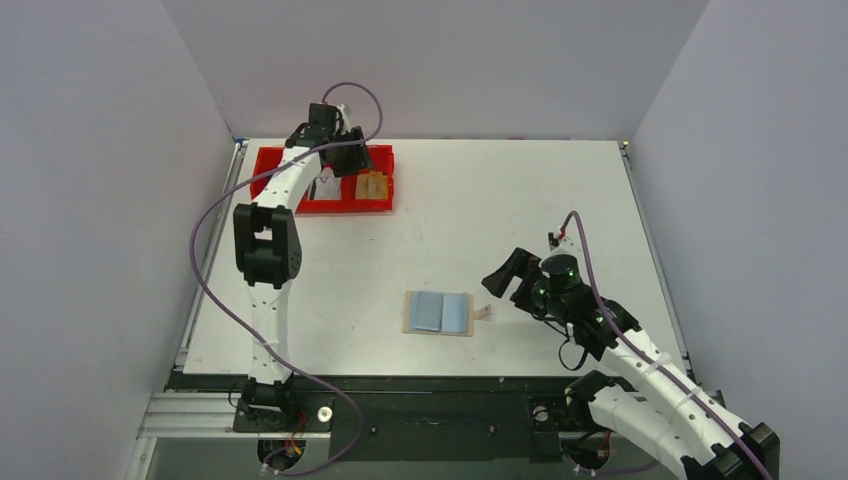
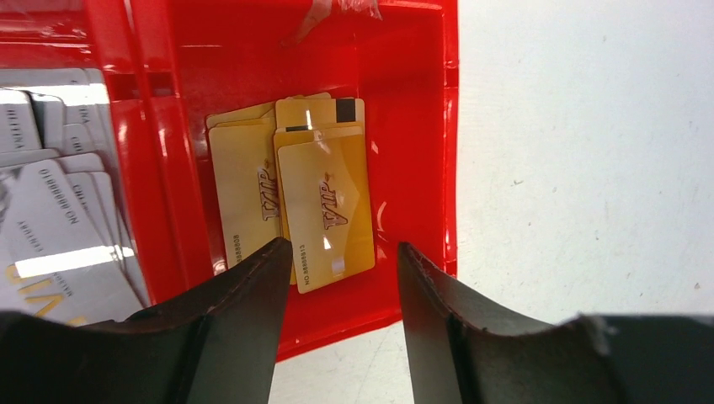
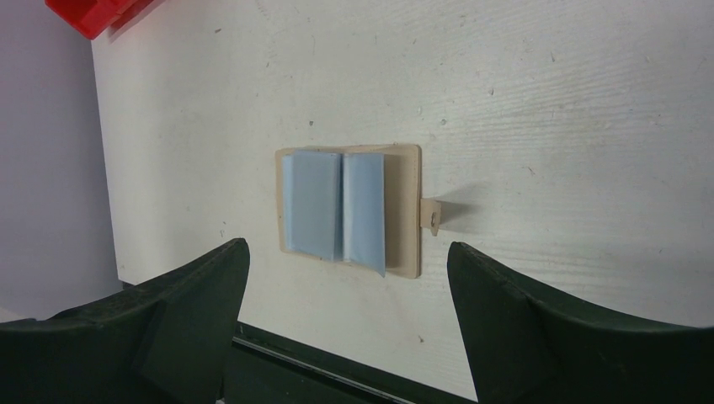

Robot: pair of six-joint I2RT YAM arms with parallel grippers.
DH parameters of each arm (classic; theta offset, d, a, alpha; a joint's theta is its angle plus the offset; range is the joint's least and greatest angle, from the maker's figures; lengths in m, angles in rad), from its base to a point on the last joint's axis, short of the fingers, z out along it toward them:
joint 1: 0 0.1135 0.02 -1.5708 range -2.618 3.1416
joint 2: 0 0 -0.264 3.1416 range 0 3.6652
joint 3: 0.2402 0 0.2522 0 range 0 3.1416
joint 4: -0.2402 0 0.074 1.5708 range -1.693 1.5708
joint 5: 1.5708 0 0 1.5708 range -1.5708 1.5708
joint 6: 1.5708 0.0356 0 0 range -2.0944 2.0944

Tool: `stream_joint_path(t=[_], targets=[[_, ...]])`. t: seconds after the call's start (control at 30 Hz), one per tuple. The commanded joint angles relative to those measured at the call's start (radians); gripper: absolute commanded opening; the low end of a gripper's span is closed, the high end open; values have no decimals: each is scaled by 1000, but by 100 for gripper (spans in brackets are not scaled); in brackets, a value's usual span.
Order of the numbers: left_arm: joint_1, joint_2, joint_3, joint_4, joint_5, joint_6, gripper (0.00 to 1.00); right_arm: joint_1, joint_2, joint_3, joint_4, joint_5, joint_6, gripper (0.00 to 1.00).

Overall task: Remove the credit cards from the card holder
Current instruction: Place the credit card in the storage box, then remove the credit card from the card holder.

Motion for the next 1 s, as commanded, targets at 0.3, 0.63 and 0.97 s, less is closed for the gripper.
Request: stream_joint_path(t=[0.3,0.63,0.97], targets=[[-73,-525,-473,127,-78,-112,53,214,170,119,29,232,-7,83],[-187,-851,-875,115,-193,-160,54,364,460,248,69,304,8,78],[-217,-1050,-1146,104,-170,-138,54,477,699,363,73,333,20,73]])
